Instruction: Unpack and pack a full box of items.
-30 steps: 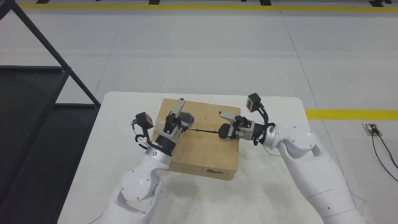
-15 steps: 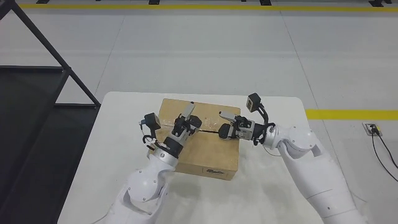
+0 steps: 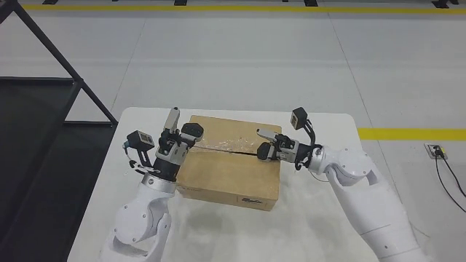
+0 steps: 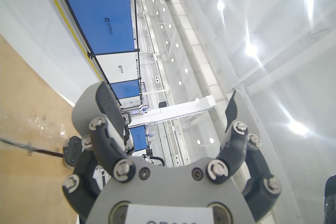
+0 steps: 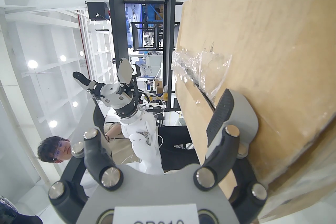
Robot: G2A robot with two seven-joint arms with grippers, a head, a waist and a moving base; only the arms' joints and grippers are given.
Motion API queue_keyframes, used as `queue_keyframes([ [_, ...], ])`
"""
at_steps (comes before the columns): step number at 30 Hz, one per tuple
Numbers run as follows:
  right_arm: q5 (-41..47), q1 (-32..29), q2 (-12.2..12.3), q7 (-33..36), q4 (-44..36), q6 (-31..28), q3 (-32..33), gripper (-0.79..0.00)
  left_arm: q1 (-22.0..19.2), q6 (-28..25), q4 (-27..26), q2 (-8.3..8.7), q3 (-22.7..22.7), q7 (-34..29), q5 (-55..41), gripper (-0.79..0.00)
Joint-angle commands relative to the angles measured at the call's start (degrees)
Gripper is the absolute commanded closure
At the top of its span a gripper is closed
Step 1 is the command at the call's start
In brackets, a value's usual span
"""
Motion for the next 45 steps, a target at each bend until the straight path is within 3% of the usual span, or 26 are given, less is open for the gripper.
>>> queue_keyframes([
  [1, -0.73, 0.20, 0.10, -0.77, -0.33, 0.50, 0.25, -0.785, 1.29, -0.29, -0.42, 0.20, -1.63, -0.46, -0.38, -0.785],
  [15, -2.44, 4.50, -0.06, 0.92, 2.40, 5.81, -1.60, -0.785, 6.23, -0.62, -0.51, 1.02, -7.71, -2.77, -2.62, -0.785],
  [21, -2.31, 5.77, -0.36, 1.09, 3.63, 5.41, -2.65, -0.785, 6.23, 3.16, 0.94, 1.52, -7.87, -6.85, -0.52, -0.785],
  [27, -1.98, 6.34, -0.48, 1.36, 4.45, 5.53, -3.07, -0.785, 3.84, 5.46, 4.76, 1.86, -7.45, -8.37, 2.42, -0.785],
  [32, -1.73, 6.41, -0.56, 1.66, 4.61, 5.25, -3.42, -0.785, 0.16, 7.52, 8.57, 1.71, -6.39, -9.37, -1.41, -0.785],
  [39, -1.46, 5.75, -0.40, 1.92, 4.02, 4.64, -3.12, -0.785, -4.01, 6.48, 12.30, 1.71, -5.38, -13.40, -5.14, -0.785],
  [45, -1.53, 5.33, -0.23, 2.14, 3.49, 4.54, -2.85, -0.785, -5.67, 6.32, 14.72, 1.66, -3.14, -11.75, -1.88, -0.785],
])
